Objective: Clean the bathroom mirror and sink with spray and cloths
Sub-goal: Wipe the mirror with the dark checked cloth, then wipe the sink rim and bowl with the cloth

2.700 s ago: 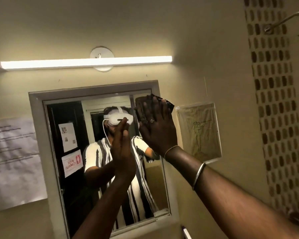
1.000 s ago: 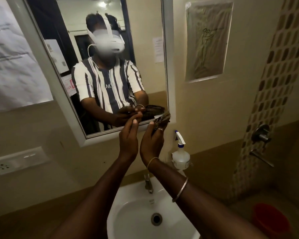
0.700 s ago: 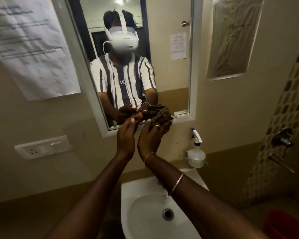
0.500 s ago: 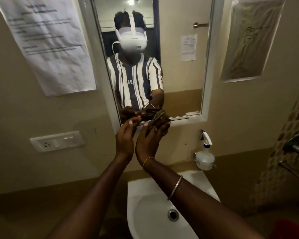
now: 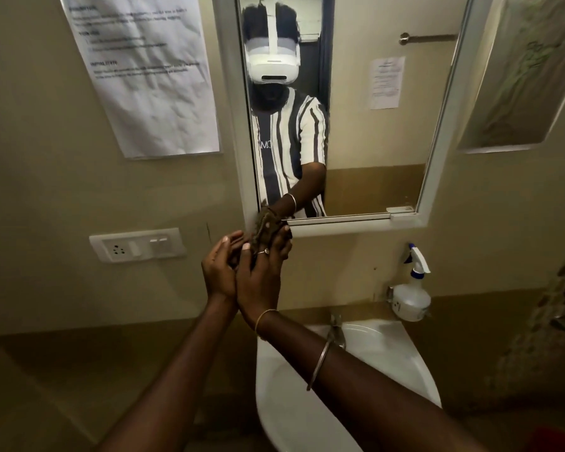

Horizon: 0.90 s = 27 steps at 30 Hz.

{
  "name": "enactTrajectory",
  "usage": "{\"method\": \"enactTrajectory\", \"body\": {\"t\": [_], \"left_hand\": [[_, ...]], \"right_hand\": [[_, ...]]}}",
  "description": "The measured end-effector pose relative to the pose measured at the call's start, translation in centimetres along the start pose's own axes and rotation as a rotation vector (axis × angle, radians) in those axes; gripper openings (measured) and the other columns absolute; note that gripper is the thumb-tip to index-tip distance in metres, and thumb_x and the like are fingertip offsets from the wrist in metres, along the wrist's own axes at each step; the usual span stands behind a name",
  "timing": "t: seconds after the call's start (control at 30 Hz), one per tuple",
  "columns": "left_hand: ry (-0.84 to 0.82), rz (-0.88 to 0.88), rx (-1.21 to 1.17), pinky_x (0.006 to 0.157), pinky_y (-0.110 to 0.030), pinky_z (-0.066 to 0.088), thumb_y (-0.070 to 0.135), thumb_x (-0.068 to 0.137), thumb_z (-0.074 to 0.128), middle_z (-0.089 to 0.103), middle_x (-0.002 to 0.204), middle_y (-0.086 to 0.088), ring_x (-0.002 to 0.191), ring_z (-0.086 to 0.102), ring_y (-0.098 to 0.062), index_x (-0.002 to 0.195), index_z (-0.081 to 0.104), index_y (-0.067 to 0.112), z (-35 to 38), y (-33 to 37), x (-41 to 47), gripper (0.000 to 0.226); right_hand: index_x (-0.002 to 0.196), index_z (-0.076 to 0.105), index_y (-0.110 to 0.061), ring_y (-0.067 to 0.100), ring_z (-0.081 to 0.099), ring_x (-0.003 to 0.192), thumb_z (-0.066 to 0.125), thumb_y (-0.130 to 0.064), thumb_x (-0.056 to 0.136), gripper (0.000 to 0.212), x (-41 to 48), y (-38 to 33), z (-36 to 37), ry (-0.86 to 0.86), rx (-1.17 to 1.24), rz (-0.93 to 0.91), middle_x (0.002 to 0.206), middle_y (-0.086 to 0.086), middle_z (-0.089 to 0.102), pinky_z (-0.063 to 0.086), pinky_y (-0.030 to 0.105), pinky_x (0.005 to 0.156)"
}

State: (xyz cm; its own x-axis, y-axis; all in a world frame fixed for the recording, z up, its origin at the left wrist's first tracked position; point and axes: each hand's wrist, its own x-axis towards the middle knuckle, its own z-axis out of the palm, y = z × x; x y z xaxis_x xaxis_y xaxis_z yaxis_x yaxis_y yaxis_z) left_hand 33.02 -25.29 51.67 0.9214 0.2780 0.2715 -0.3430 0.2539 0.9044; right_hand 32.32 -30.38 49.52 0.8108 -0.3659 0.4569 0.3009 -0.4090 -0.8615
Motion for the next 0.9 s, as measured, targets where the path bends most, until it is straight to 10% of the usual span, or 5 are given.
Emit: {"method": "enactTrajectory", "body": {"t": [0.17,0.27,0.5,0.77,0.9], "left_hand": [[-0.029,-0.035,0.165,0.074,-0.006,0.045,-0.009,0.103,0.044,0.071,0.075,0.024,0.074,0.060,0.021,0.109,0.064,0.011,-1.7,-2.3,-0.4,0.029],[-0.034,-0.110,0.138,0.076,-0.029,0.046,0.004,0.102,0.047,0.069,0.075,0.008,0.072,0.059,0.005,0.086,0.070,0.021,-2.4,-3.8,-0.9,0.032],[-0.025,-0.437,-0.191,0.075,-0.021,0.059,0.015,0.111,0.026,0.080,0.092,-0.001,0.087,0.074,-0.012,0.110,0.067,0.008,-0.9,-6.1,-5.4,0.041],[0.027,-0.871,-0.139,0.116,-0.052,0.042,0.051,0.104,0.042,0.071,0.127,-0.018,0.125,0.064,-0.034,0.137,0.063,0.010,-0.6,-15.8,-14.3,0.057],[0.014,-1.015,-0.271,0.107,-0.045,0.048,0.062,0.103,0.034,0.069,0.132,-0.018,0.127,0.063,-0.034,0.136,0.063,0.012,2.1,-18.8,-16.4,0.067]], "right_hand": [[0.162,0.023,-0.035,0.011,-0.016,0.156,0.038,-0.041,0.103,0.060,-1.3,1.2,0.1,-0.185,-0.054,-0.140,0.170,-0.015,-0.010,0.022,0.036,0.124],[0.160,0.023,-0.043,0.008,-0.011,0.157,0.036,-0.044,0.102,0.059,-1.8,2.2,-0.2,-0.240,-0.047,-0.168,0.169,-0.022,-0.008,0.029,0.034,0.119],[0.150,0.044,-0.040,0.015,0.037,0.149,0.036,-0.049,0.102,0.051,-3.5,6.9,-2.0,-0.378,0.057,0.008,0.162,-0.010,0.038,0.042,0.041,0.116],[0.124,0.061,-0.052,0.006,0.065,0.119,0.051,-0.047,0.104,0.022,-11.6,18.0,-8.2,-0.446,0.187,0.458,0.125,-0.013,0.070,0.054,0.027,0.099],[0.147,0.043,-0.053,-0.004,0.054,0.131,0.066,-0.052,0.094,0.057,-12.5,21.9,-12.2,-0.481,0.127,0.447,0.143,-0.021,0.057,0.048,0.021,0.106]]}}
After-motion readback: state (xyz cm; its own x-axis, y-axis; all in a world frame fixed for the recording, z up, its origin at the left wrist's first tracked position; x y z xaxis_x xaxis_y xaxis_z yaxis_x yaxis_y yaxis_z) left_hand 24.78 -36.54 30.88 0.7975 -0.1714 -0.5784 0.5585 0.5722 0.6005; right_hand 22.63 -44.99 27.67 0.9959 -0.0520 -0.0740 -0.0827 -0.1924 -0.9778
